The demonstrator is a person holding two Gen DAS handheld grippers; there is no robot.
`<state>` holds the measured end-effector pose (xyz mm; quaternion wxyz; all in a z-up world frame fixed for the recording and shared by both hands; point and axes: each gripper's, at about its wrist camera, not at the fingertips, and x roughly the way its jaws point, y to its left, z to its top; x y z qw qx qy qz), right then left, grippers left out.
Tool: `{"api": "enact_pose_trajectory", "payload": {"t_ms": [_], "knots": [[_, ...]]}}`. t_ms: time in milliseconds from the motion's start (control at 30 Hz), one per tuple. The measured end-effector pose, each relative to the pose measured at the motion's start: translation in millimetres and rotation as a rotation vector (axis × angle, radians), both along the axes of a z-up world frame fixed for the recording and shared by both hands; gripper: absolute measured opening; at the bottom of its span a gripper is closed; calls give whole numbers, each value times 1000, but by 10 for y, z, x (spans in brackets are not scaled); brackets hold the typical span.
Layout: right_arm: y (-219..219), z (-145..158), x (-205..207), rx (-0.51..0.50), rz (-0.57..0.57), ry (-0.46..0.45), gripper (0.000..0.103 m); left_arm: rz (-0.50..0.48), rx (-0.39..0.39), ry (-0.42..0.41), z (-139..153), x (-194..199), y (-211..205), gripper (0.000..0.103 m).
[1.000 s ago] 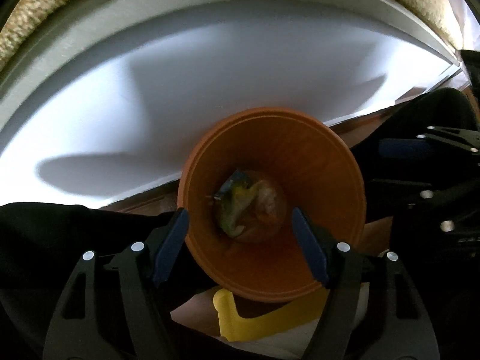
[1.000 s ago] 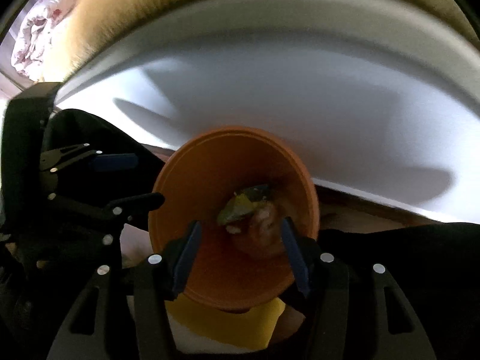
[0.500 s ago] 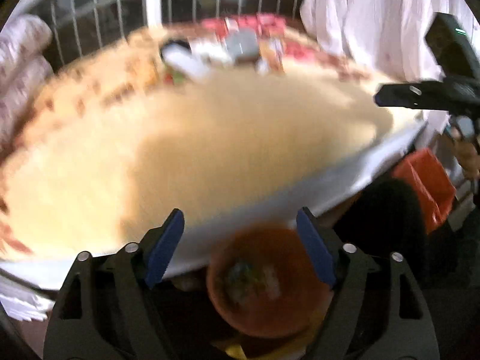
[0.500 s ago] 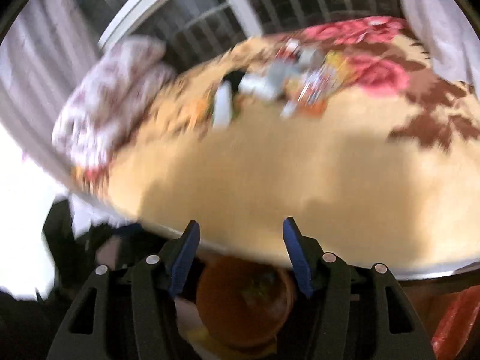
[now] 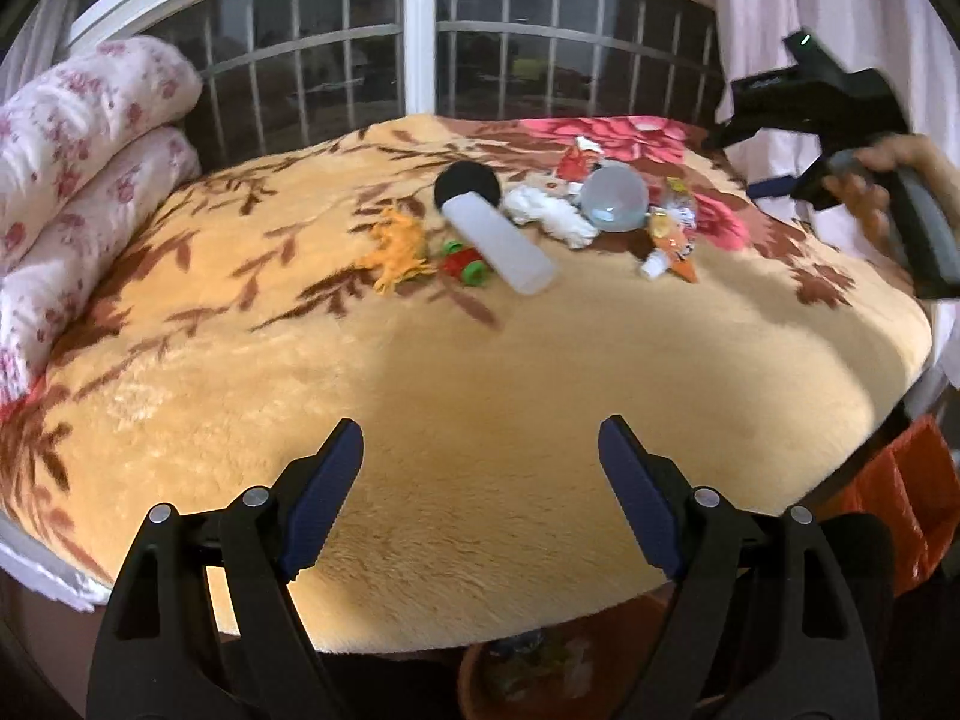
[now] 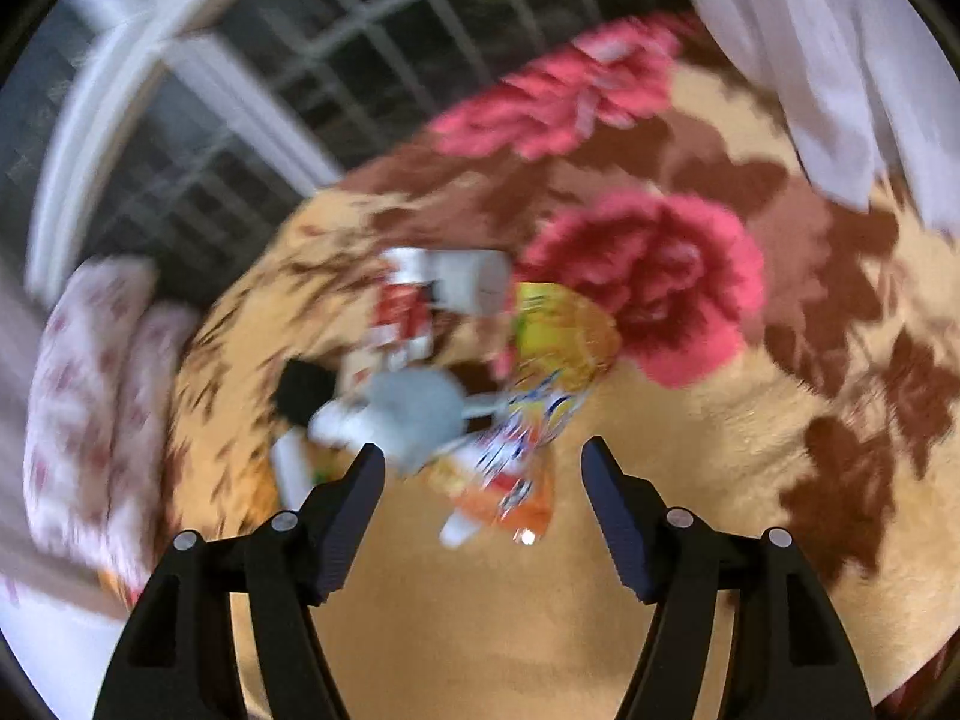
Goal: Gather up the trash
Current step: 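Grasp the orange juice pouch with the right tool, then grasp the pale blue plastic cup with the left tool while right holds the pouch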
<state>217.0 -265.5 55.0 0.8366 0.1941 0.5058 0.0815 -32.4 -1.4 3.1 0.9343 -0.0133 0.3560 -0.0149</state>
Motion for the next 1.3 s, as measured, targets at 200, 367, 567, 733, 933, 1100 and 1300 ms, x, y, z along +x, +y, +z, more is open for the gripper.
{"api": "enact_pose_trajectory", "payload": {"t_ms": [200,367,567,733,933,1100,1300], "knots": [[26,-340,458,-2,-110,149,67,25,4,-3,-63,-37,132,79],[130,-546,660,-2,-149,235,66,22,-28,5,-97,-22,194,79],[195,-772,812,-88,-235,279,49,26,-37,9,-117,-22,215,79],[245,-846,701,-166,-215,204,36,29,-60,24,-132,-14,218,79],[146,-513,234,-94,-127,-44,34,23,-70,56,-175,-33,162,79],[149,6,-501,-75,62,-298,34,0,-91,70,-103,4,71,79],[166,218,-1657,-146,271,-464,35,-62,-123,60,153,327,-209,79]]}}
